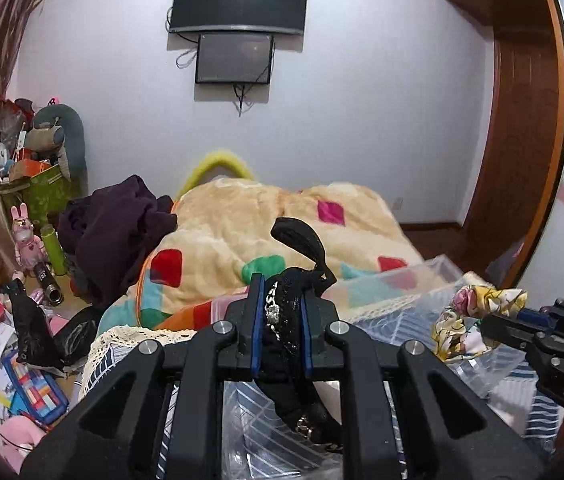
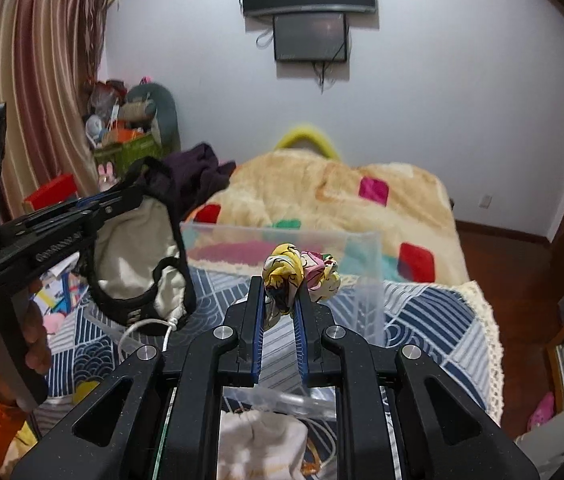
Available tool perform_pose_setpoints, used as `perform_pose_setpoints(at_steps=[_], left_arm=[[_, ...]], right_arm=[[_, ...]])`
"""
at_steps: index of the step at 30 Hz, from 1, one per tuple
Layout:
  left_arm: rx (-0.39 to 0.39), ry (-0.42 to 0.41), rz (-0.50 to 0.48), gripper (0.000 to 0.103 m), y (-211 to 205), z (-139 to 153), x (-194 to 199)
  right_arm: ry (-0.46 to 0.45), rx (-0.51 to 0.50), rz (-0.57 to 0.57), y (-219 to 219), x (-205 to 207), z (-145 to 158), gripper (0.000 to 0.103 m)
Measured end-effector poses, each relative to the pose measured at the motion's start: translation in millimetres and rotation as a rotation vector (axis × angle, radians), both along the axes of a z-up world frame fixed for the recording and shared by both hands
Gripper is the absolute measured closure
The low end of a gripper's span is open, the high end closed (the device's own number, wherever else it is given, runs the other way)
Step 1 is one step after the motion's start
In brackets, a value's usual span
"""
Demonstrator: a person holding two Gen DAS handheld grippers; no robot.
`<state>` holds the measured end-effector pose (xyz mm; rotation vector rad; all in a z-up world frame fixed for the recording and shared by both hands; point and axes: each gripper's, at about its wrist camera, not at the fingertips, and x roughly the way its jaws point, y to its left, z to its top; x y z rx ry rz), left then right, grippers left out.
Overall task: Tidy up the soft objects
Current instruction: 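Lower the doll into the clear box with the left gripper while the right drops the floral cloth in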
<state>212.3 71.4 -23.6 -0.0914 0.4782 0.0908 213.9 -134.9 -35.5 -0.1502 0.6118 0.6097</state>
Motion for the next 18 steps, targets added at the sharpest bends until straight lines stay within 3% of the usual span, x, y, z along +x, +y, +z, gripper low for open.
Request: perform_pose_setpoints(at_steps=[6, 10, 12, 15, 18], left_arm=[[0.013, 0.115, -0.048, 0.088, -6, -30, 16], [-0.054, 0.170, -0.109, 0.088, -8, -36, 14], [-0.057, 0.183, -0.112, 0.088, -9, -38, 12], [-0.031, 0.189, -0.120, 0.087, -13, -37, 4], [-0.036, 0.187, -0.154, 0.079, -17, -33, -7]], right_arm=[[0.082, -0.074, 0.024, 10, 14, -16, 0.091], [0.116, -0.109, 0.038, 11, 16, -25, 0.090], [0.121, -0.127, 0.041, 11, 13, -27, 0.086], [0.101, -0.127, 0.032, 6, 4, -24, 0.069], [0.075, -0.115, 0.027, 2, -2, -17, 0.054]])
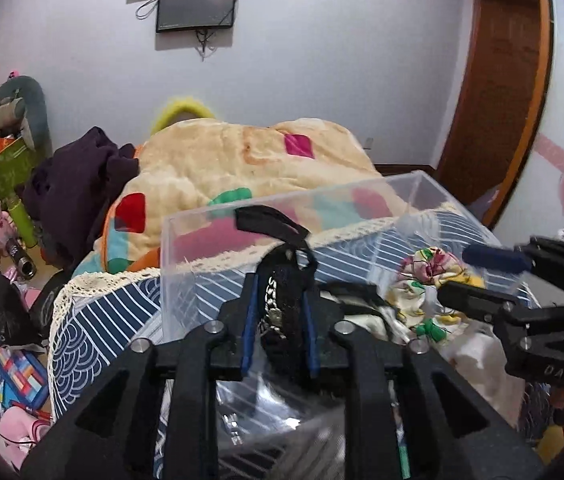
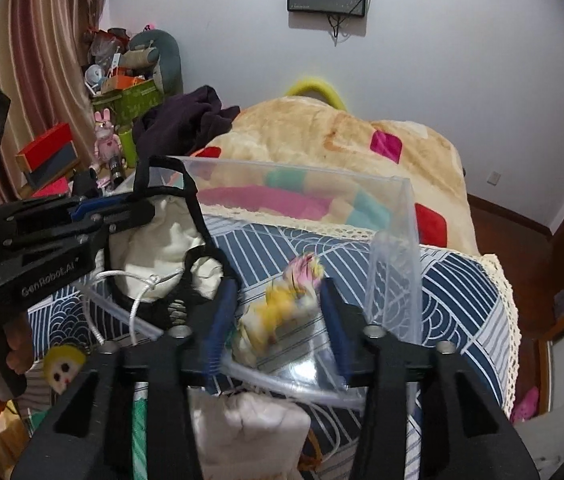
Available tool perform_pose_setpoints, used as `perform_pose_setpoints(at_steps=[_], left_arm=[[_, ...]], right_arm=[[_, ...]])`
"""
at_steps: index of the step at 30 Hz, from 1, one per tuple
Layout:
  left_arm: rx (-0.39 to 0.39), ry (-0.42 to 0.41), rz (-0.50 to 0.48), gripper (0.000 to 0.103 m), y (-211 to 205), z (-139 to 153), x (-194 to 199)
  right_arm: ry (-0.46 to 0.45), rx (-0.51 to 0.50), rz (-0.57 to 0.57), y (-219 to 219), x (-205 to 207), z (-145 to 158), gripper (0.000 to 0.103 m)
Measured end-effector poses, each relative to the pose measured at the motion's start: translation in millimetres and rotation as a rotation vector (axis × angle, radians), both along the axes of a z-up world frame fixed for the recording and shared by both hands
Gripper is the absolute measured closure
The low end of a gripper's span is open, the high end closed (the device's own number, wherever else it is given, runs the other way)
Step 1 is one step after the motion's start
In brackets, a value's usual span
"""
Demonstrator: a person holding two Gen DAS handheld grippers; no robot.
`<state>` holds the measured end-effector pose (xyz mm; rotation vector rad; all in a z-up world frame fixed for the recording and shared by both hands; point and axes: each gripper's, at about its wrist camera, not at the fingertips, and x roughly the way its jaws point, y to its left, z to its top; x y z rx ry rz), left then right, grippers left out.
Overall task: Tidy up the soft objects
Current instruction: 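Lower the doll into the clear box with the left gripper while the right drops the floral cloth in, then grasp the white drawstring pouch with the right gripper and drop it into the box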
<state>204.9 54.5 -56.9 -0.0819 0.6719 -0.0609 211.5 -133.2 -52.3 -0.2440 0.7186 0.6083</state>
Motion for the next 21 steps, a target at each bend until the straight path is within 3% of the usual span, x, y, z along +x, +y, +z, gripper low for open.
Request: perform_pose_setpoints(at_steps=[4, 6, 8, 12, 21], left_arm=[[0.007, -0.032, -0.018, 0.065, -5, 10, -23], [0.015, -0.052, -0.015, 0.053, -6, 16, -33], [0.024, -0.080, -0.007, 0.047, -7, 24, -45], [0.048, -0.118, -0.001, 0.033, -10, 33, -68], [0.045, -0.111, 0.014, 0.024, -10, 18, -109]], right_arm=[[-0.060, 0.014, -0.009, -8, -15, 14, 0.050], [-0.088, 0.026, -0.010, -13, -23, 21, 0.045], [-0.128, 0.038, -0.017, -18, -33, 28, 0.030], [-0.200, 0.060, -0.032, -25, -57, 35, 0.022], [-0.182, 0.079, -0.039, -35, -80, 17, 0.016]])
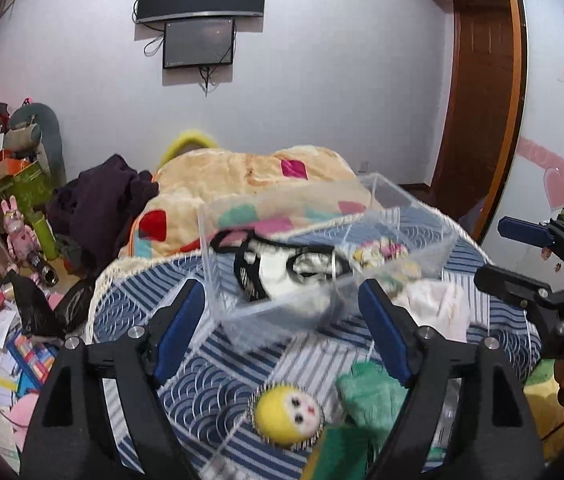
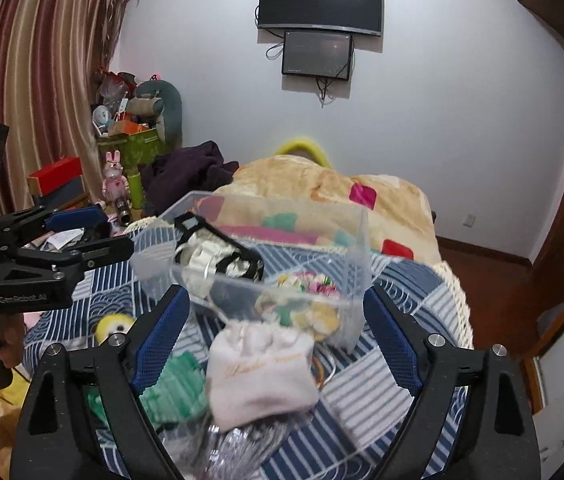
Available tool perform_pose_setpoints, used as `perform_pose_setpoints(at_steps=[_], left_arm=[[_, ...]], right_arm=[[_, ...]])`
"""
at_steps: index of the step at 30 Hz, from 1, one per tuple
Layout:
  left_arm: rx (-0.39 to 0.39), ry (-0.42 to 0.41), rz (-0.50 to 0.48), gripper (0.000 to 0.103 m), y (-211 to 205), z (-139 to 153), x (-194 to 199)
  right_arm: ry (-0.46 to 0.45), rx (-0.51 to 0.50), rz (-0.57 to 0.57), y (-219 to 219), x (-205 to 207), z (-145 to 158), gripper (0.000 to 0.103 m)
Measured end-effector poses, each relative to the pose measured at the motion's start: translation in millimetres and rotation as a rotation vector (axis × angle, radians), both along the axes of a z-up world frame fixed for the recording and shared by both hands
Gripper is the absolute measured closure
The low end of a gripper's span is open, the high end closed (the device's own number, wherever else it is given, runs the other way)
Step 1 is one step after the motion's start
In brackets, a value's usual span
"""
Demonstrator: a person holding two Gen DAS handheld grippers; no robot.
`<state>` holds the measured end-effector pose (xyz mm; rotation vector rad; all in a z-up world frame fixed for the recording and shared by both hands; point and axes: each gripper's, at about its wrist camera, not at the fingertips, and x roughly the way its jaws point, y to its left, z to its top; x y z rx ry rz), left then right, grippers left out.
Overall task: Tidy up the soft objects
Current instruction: 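Grasp the white drawstring pouch with the right gripper and drop it into the box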
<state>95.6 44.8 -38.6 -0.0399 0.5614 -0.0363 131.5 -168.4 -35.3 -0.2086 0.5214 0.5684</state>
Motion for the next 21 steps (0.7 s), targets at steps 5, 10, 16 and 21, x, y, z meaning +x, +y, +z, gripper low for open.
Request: perform_pose_setpoints(at_steps=[5, 10, 16, 21], left_arm=[[0.018, 0.059, 0.010, 0.024, -2, -29, -10], [0.002, 0.122, 0.015, 0.024, 2, -56, -15], [-0.075, 0.179, -0.020, 0.049, 9, -79, -15], [-0.081, 0.168, -0.034, 0.060, 6, -80, -16]], right_arm=[[0.074, -0.003, -0.013, -5, 1, -23, 0.016], [0.122, -0.015, -0.023, -5, 3, -42, 0.016], [0.183, -0.002, -0.028, -8, 10, -55, 0.016], [0.217, 0.010, -0.009, -6, 11, -61, 0.031]])
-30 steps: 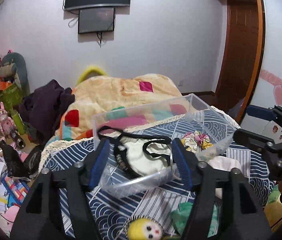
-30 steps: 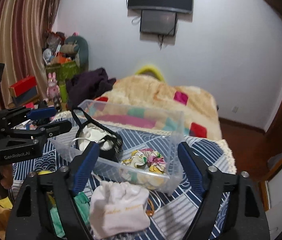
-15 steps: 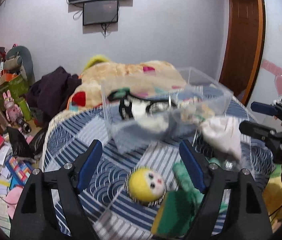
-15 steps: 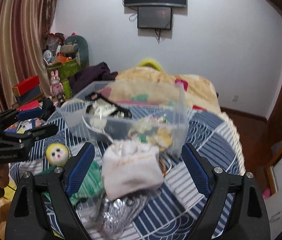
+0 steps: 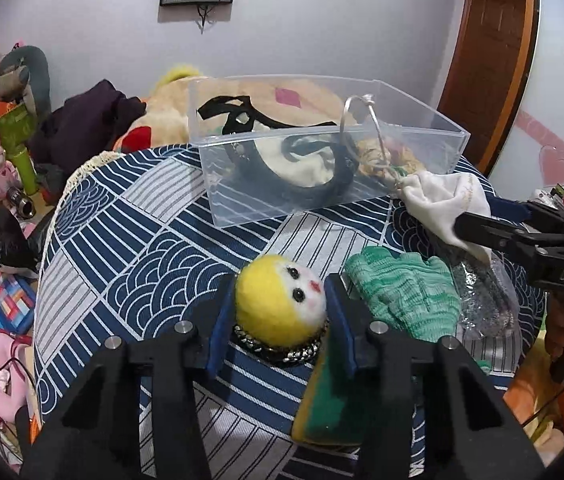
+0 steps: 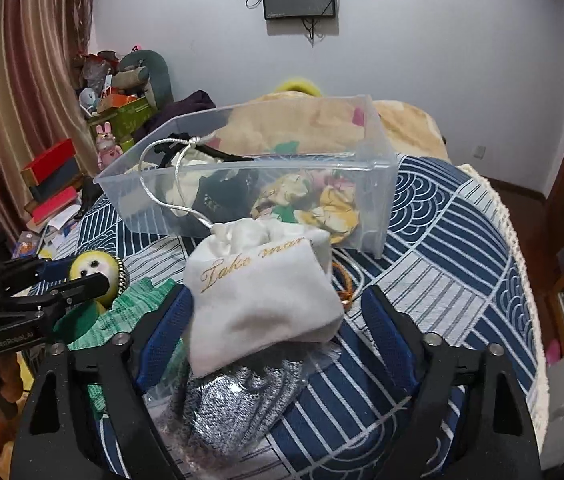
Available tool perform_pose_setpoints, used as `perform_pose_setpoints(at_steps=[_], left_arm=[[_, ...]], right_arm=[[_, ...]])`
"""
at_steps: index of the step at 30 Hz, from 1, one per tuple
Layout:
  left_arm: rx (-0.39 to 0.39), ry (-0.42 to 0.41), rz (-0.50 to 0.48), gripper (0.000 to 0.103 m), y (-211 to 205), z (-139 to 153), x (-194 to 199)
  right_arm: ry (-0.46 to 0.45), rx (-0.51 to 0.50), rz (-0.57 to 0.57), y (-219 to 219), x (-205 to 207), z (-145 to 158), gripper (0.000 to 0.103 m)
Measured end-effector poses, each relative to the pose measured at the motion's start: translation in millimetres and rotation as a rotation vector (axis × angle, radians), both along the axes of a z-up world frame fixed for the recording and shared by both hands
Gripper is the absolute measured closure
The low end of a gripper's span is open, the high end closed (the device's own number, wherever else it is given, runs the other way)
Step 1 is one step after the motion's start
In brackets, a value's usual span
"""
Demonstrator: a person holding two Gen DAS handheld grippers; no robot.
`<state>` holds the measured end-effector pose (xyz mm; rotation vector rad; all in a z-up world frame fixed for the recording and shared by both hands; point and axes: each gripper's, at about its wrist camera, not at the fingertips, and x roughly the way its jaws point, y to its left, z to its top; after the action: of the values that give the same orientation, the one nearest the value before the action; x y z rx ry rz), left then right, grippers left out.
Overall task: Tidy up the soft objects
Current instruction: 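Grasp the white drawstring pouch with the right gripper and drop it into the box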
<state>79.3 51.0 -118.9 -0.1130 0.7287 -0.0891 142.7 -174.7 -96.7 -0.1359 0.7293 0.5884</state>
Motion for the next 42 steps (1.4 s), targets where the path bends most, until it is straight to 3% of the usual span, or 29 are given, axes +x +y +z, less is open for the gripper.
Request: perform_pose_setpoints(at_steps=[2, 8, 14, 19, 29, 34, 42], left_arm=[[0.010, -0.005, 0.001, 0.060, -2, 1, -1], [-0.011, -0.036, -0.010, 0.061, -1, 11, -8], [-0.030, -0.079, 0.000, 0.060, 4, 28, -14], [-0.048, -0.128, 0.002, 0.060, 6, 47, -14], [-0.013, -0.225, 0.023, 0.060, 6, 86, 6], [-0.058, -0.212, 0.027, 0.060, 14, 89, 25], [-0.017, -0.158, 0.033, 0.060, 11, 76, 58]], right_arm=[[0.008, -0.004, 0.006, 1, -1, -2, 0.047], [-0.014, 0.017, 0.025, -4, -5, 3, 0.082], [-0.059, 0.053, 0.020, -9, -14, 16, 0.090], [-0.113, 0.099, 0.011, -17, -22, 37, 0.090], [-0.239, 0.161, -0.004, -16, -19, 78, 0.090], [-0.255, 0.177, -0.017, -10, -1, 87, 0.090], [-0.223, 0.124, -0.014, 16, 27, 77, 0.090]])
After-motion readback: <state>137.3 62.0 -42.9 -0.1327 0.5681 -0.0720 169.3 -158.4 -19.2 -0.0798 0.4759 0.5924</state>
